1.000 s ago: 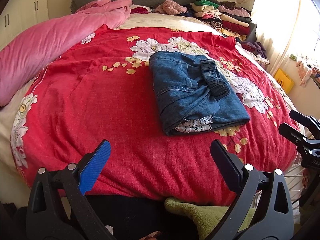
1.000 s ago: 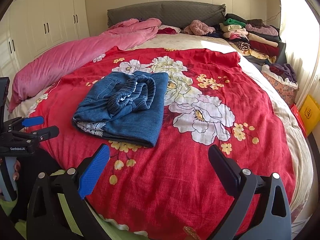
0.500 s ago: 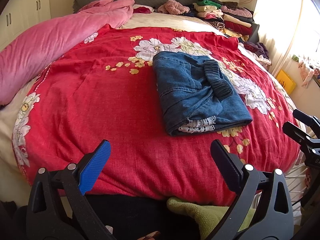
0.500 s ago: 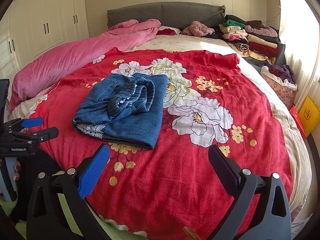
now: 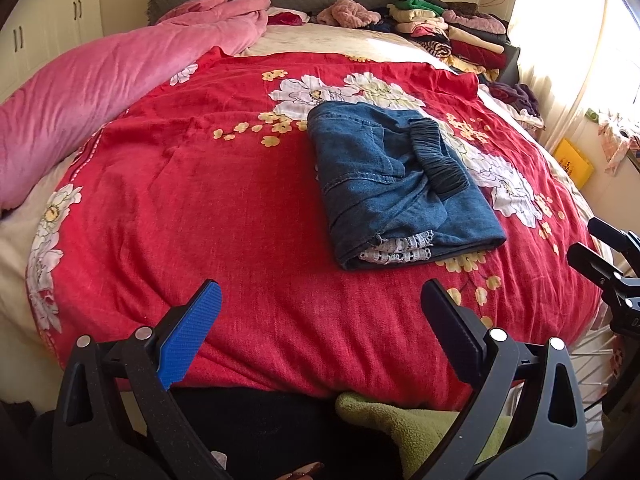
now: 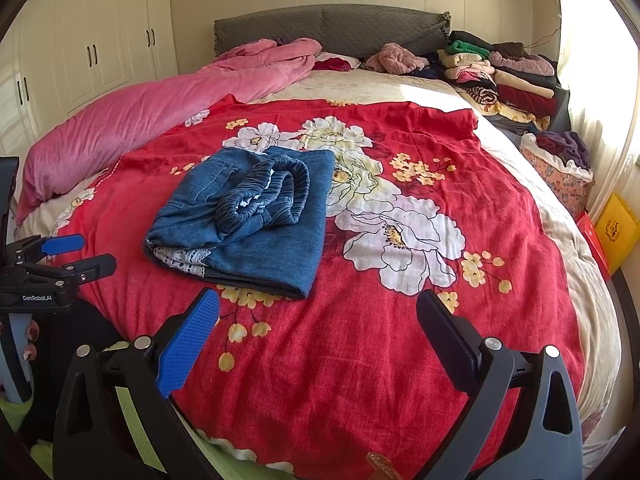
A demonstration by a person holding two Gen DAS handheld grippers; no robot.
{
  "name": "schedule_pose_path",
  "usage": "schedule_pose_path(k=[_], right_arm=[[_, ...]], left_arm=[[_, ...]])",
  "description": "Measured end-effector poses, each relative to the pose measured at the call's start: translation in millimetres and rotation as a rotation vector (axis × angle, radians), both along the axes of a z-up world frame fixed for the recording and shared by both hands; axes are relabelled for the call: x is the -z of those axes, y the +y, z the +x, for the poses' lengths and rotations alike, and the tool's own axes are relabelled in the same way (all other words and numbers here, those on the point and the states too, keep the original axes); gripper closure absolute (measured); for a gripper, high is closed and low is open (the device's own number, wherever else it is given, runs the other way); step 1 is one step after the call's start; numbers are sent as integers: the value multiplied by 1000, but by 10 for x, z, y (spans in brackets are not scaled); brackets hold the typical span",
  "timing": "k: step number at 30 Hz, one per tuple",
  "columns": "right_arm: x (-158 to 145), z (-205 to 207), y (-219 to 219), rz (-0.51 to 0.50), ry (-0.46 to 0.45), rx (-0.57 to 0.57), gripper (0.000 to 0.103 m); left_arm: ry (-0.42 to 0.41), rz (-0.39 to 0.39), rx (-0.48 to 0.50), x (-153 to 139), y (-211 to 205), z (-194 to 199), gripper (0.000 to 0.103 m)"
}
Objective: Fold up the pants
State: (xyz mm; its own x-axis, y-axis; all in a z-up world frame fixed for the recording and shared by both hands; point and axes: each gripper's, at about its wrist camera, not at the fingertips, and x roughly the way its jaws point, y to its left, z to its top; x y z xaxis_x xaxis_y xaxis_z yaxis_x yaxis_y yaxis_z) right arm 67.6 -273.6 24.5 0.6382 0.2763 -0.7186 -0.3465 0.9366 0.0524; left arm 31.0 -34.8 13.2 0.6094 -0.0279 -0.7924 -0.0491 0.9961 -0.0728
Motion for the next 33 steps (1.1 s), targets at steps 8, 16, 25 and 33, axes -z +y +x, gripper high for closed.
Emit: schedule_pose_path(k=[8,16,25,33], right_arm=[[4,-6,2,0,0,1,5],[-8,-8,-6,-2,0,-1,5],[-9,-10,-9,-4,1,0,5],[-8,-9,-22,-4,0,1,5]], left_arm=[[3,0,-3,1,2,-1,10],[6,0,-7,-12,14,-1,10],[13,5,-8,3,14,-1,10],[12,7,-3,5,14,-1,10]])
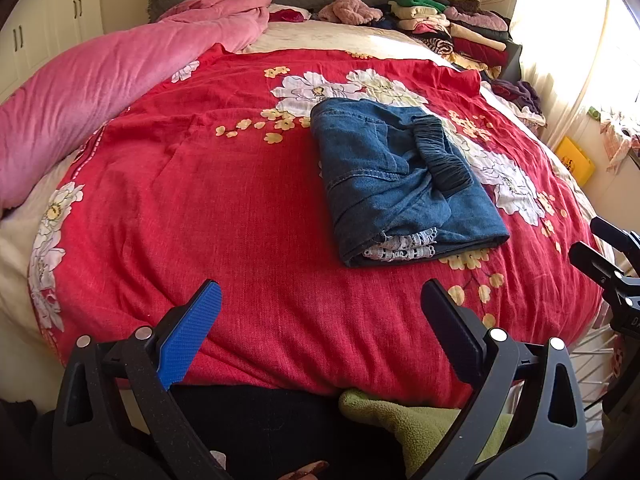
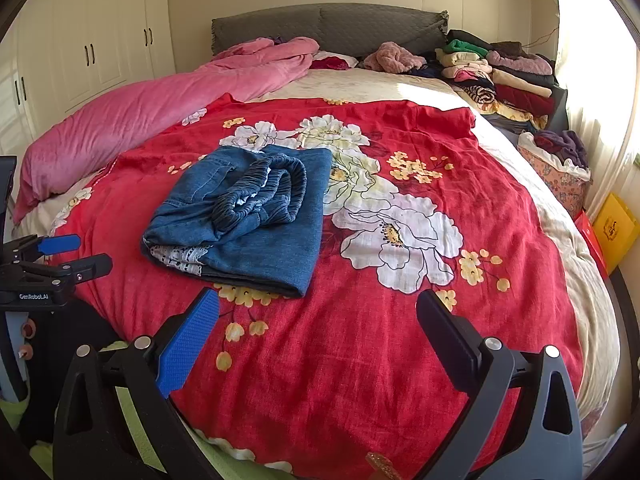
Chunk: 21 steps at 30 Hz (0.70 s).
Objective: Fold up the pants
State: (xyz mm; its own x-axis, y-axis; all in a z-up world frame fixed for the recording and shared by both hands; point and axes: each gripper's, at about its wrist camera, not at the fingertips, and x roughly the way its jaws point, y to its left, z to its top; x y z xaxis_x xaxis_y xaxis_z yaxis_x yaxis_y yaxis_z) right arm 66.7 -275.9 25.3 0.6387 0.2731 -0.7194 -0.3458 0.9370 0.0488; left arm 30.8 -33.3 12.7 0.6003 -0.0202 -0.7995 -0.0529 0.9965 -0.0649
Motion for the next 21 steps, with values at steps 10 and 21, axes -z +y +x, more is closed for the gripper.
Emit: schedule_pose_path(k=[10,21], right_arm=[[37,28,-55,-8,2,14,5],[203,521,-774,-29,15,194,5]], left_arm=[[-12,-14,3,-4,30,12,10],[55,34,-284,109,894,386,10]])
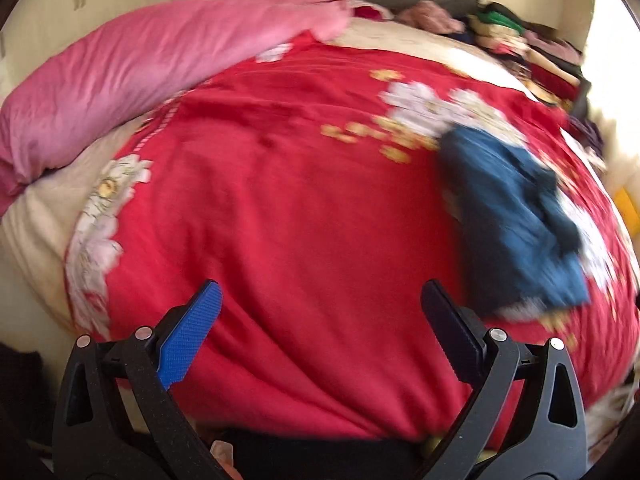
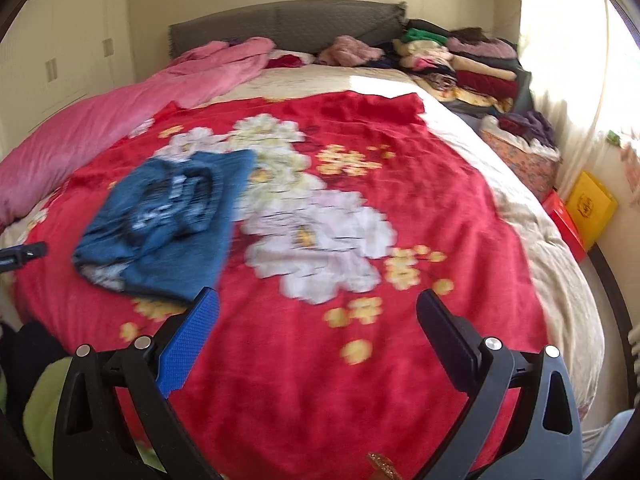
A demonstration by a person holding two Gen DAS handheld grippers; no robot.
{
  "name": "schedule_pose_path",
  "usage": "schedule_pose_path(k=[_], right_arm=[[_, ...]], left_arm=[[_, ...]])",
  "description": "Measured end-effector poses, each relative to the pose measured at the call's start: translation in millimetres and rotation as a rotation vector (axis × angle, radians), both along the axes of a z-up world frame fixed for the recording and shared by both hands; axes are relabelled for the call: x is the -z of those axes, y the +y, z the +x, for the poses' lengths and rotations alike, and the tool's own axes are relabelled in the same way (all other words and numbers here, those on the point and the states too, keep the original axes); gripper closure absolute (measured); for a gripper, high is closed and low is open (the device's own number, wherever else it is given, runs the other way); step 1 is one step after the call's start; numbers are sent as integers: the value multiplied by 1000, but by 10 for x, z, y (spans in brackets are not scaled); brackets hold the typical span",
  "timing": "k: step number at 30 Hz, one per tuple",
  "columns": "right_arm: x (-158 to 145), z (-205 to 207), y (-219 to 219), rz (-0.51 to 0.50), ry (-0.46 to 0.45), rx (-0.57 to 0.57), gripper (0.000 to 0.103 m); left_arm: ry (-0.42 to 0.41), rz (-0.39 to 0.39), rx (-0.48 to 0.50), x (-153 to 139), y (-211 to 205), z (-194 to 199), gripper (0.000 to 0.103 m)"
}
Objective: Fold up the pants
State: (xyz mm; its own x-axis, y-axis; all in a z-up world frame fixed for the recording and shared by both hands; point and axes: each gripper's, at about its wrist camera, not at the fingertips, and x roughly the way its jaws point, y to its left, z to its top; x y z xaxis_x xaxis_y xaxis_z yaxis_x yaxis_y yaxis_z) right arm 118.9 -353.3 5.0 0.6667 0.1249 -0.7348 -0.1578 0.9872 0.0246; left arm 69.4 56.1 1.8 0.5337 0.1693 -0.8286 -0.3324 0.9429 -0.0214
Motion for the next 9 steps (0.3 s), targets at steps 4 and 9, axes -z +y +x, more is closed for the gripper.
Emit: schedule_pose_path(k=[4,9], right_arm=[[140,538,-618,-66,6,136,5],[448,1393,-1466,-153,80,324,5]], left_arm=[[90,53,-128,120,616,483,9],[190,30,-264,472,1443,1206,9]])
